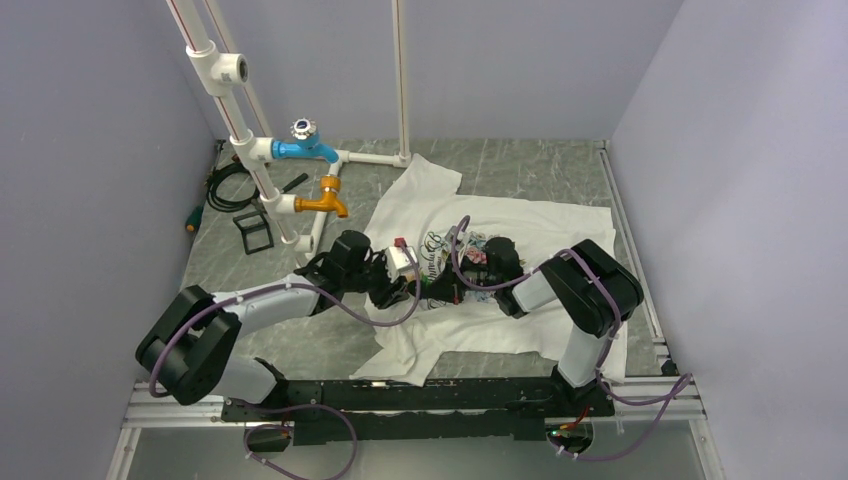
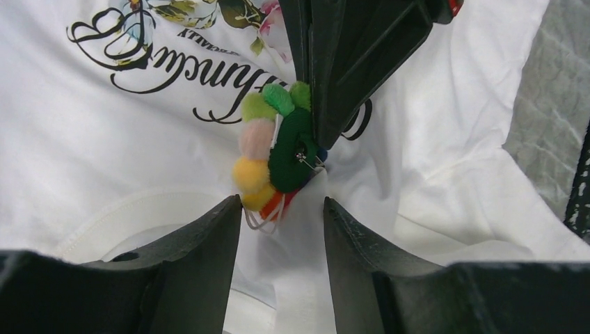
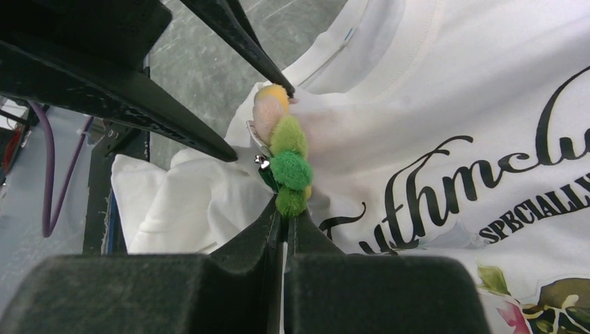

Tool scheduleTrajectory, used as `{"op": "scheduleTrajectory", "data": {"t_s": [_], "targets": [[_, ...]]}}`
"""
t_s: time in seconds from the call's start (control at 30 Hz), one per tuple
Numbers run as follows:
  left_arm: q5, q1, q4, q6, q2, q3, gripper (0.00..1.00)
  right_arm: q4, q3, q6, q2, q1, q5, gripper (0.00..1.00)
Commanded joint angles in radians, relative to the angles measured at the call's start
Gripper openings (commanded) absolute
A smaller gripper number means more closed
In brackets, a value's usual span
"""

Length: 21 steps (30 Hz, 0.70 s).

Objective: Remove the brooch from the garment

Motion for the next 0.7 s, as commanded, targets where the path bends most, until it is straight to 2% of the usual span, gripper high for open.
{"op": "scheduleTrajectory", "data": {"t_s": [0.0, 0.3, 0.4, 0.47, 0.57, 0.67], "targets": [[0.073, 0.005, 0.065, 0.061, 0.034, 0.036, 0.51, 0.087, -0.007, -0.033, 0.007, -0.002, -0.061, 0.0], [0.105, 0.007, 0.092, 0.029, 0.106, 0.069, 0.46, 0.093, -0.016, -0.055, 0.004, 0.002, -0.082, 0.0], [0.134, 0.007, 0.07, 0.032, 0.115, 0.08, 0.22, 0.081, -0.02, -0.064, -0.003, 0.002, -0.077, 0.0], [0.149, 0.008, 0.055, 0.043, 0.112, 0.079, 0.12, 0.071, -0.021, -0.07, -0.011, 0.002, -0.07, 0.0], [0.163, 0.007, 0.03, 0.04, 0.105, 0.081, 0.0, 0.033, -0.008, -0.087, -0.029, 0.001, -0.058, 0.15], [0.166, 0.007, 0.012, 0.014, 0.109, 0.088, 0.0, -0.006, 0.013, -0.118, -0.042, 0.0, -0.063, 0.26]]}}
